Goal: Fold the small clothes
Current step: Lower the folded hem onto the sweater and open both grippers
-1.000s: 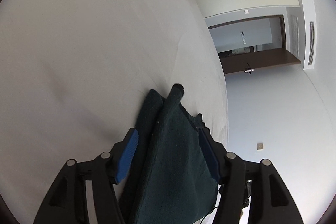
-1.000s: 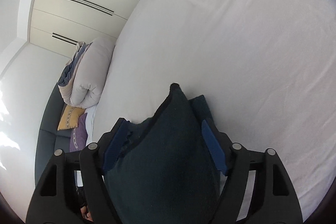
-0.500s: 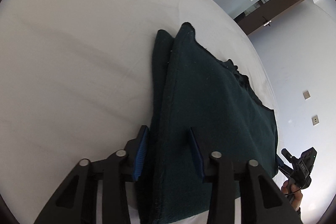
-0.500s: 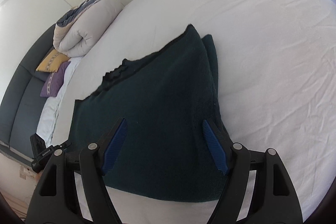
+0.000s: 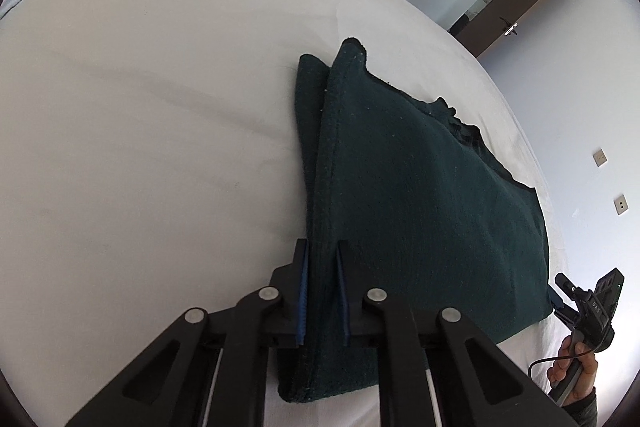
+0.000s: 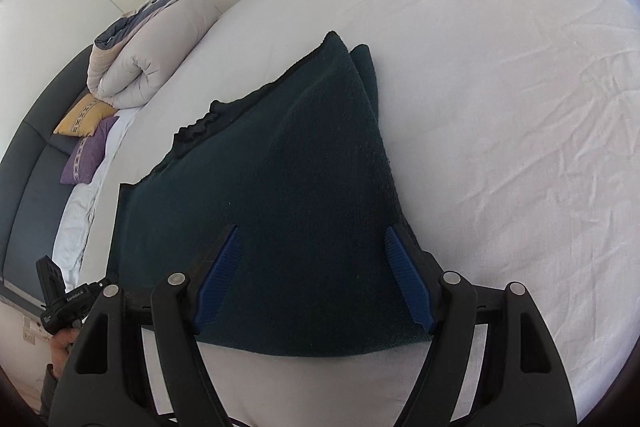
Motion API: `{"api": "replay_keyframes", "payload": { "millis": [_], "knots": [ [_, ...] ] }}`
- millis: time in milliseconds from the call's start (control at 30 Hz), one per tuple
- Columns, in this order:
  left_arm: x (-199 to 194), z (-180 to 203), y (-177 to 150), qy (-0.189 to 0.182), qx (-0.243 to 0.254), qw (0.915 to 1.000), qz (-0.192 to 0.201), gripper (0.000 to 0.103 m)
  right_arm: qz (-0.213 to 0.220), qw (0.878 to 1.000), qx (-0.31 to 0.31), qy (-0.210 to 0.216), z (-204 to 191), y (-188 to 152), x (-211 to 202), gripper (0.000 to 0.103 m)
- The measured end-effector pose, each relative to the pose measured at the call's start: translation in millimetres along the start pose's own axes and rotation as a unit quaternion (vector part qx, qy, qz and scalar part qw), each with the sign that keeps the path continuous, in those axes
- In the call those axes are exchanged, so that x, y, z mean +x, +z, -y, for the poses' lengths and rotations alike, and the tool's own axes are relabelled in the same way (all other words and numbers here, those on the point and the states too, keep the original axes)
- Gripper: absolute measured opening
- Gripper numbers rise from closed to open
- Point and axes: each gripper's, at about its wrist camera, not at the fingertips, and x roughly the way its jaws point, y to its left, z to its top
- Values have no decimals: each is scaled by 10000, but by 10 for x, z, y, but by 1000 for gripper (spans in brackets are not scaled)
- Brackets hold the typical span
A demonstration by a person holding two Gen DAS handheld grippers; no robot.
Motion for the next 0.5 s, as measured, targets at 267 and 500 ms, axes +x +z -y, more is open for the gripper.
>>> {"api": "replay_keyframes", "payload": {
  "millis": [267,500],
  "knots": [
    [-13,-1,-62,1,-93,9999,118,11,35,10000,-7,20,97,-90,-146,69],
    [-63,-96,-61,-259,-298,9992,85,14,-17,10000,-40,-28,136,-122,-238,69]
  ]
}}
